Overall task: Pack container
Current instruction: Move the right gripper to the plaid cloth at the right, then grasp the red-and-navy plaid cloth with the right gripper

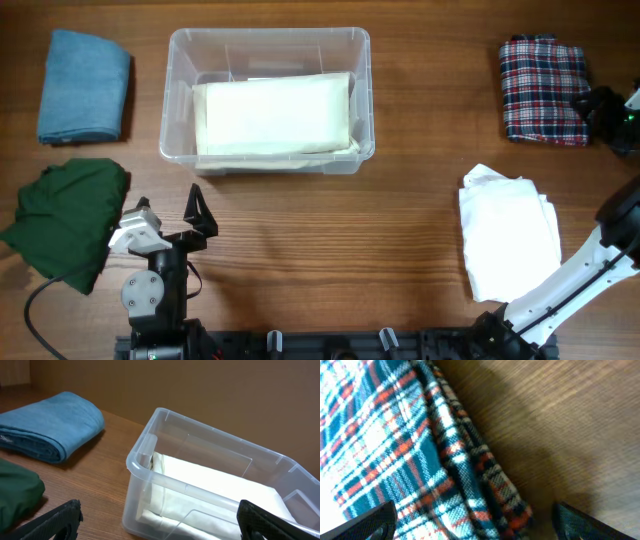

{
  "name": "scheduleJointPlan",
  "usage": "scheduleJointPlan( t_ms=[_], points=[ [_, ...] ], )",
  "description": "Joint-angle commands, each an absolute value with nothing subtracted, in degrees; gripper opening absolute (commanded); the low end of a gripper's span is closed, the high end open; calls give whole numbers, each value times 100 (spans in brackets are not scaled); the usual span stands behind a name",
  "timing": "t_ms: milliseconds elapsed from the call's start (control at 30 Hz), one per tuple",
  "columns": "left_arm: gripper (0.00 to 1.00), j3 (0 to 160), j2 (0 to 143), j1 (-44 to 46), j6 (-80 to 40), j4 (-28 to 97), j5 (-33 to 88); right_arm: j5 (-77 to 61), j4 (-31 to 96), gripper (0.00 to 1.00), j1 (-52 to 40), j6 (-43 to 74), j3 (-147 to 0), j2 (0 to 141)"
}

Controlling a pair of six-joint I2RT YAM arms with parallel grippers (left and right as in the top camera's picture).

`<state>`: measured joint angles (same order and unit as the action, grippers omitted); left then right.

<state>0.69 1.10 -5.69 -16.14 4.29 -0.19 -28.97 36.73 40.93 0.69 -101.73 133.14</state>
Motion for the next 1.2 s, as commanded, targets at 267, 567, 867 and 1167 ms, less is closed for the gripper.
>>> scheduleJointPlan(
  t_ms=[267,567,867,1167],
  points=[
    [100,34,75,-545,-1522,414,-73,-3129,3498,100,3968,220,-10171,14000],
    [100,34,75,-545,-1522,414,-73,-3487,3968,99,3503,121,-10167,14031],
    [100,34,75,-545,-1522,412,-73,-3280,4058,99,2764,-132,-10167,14031],
    [100,34,75,-545,-1522,414,-73,-2783,3258,100,2753,1044,-10167,14031]
  ],
)
